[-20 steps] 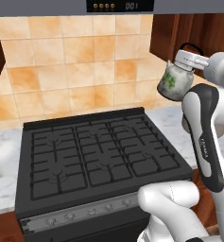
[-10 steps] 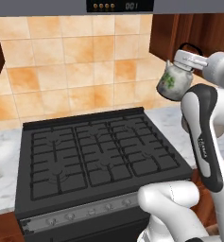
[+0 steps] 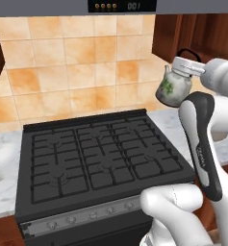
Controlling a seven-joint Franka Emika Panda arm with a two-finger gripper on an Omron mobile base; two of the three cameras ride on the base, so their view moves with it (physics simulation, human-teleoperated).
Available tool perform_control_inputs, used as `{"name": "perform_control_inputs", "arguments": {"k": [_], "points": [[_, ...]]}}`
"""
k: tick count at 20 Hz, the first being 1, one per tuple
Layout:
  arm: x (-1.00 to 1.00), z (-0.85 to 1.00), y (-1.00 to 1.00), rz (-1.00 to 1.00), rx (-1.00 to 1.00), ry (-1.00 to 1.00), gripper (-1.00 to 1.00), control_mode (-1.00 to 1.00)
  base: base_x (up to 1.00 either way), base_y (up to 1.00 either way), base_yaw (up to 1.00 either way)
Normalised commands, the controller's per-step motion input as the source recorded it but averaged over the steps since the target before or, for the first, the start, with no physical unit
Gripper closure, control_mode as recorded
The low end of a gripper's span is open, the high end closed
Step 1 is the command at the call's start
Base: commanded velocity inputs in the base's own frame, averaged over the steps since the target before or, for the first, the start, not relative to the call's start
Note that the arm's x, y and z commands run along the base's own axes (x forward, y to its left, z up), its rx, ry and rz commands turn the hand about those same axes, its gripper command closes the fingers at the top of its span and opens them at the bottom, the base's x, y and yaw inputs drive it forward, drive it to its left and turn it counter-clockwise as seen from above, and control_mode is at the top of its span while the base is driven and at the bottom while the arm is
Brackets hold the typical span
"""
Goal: Pick the kettle from the cabinet and place it on a stove burner. Then pick the pot from the counter and place it on another stove burner. Finally, turn both burners on.
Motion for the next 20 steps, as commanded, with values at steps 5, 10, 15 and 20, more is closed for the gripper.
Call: {"name": "perform_control_inputs", "arguments": {"k": [5, 10, 15, 20], "points": [[0.00, -0.22, 0.03, 0.00, 0.00, 0.00, 1.00, -1.00, 0.00, 0.00, 0.00], [0.01, -0.17, 0.01, 0.00, 0.00, 0.00, 1.00, -1.00, 0.00, 0.00, 0.00], [0.03, -0.17, 0.00, 0.00, 0.00, 0.00, 1.00, -1.00, 0.00, 0.00, 0.00], [0.02, -0.24, 0.00, 0.00, -0.02, 0.00, 1.00, -1.00, 0.00, 0.00, 0.00]]}}
